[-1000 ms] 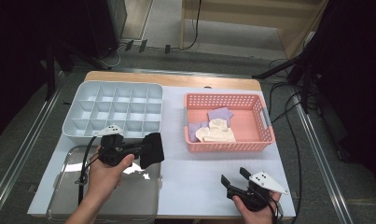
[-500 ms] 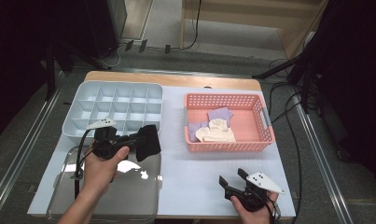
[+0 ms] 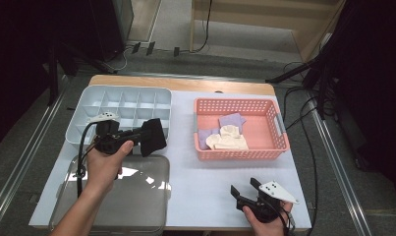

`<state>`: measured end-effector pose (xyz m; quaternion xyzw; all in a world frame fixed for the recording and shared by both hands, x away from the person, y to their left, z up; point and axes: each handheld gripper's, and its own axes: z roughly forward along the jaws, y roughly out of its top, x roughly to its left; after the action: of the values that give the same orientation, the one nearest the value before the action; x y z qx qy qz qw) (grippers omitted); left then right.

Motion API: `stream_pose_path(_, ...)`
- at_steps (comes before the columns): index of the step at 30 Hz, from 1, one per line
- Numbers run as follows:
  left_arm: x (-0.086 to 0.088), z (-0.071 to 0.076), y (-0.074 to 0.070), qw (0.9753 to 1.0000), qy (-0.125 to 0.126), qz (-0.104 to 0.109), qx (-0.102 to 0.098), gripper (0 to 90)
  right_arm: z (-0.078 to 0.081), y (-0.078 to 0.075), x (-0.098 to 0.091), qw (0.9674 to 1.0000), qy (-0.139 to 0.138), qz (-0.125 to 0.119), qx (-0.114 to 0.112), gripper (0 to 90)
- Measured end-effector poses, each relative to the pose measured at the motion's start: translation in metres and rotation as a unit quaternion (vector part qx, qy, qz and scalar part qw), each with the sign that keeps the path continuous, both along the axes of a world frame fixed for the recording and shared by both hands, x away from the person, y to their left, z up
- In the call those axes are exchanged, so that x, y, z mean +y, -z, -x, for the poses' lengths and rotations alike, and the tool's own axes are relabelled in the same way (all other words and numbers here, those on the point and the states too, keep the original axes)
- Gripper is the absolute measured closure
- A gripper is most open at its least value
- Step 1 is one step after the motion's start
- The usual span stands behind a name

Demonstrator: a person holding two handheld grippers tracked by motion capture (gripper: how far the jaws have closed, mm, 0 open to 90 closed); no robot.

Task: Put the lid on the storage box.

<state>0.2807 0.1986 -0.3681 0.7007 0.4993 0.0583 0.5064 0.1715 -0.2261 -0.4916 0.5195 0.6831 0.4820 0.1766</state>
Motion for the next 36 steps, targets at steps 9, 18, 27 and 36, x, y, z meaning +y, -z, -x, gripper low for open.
stream_pose_path(9,-0.001,-0.011,0.004,0.9999,-0.015,-0.004,0.0,67.7,0.0,0.001,0.001,1.0,-0.004,-0.002,-0.002,19.6)
stream_pose_path(18,-0.001,-0.025,0.008,0.9995,-0.031,-0.01,0.005,67.6,0.0,0.001,0.001,1.0,-0.005,-0.002,0.0,19.7)
stream_pose_path(27,-0.006,-0.036,0.018,0.9985,-0.047,-0.024,0.014,67.5,0.0,0.002,0.001,1.0,-0.003,0.002,0.005,20.0)
stream_pose_path(36,-0.015,-0.047,0.032,0.997,-0.047,-0.046,0.041,67.5,0.0,0.003,0.002,1.0,0.0,0.004,0.006,20.2)
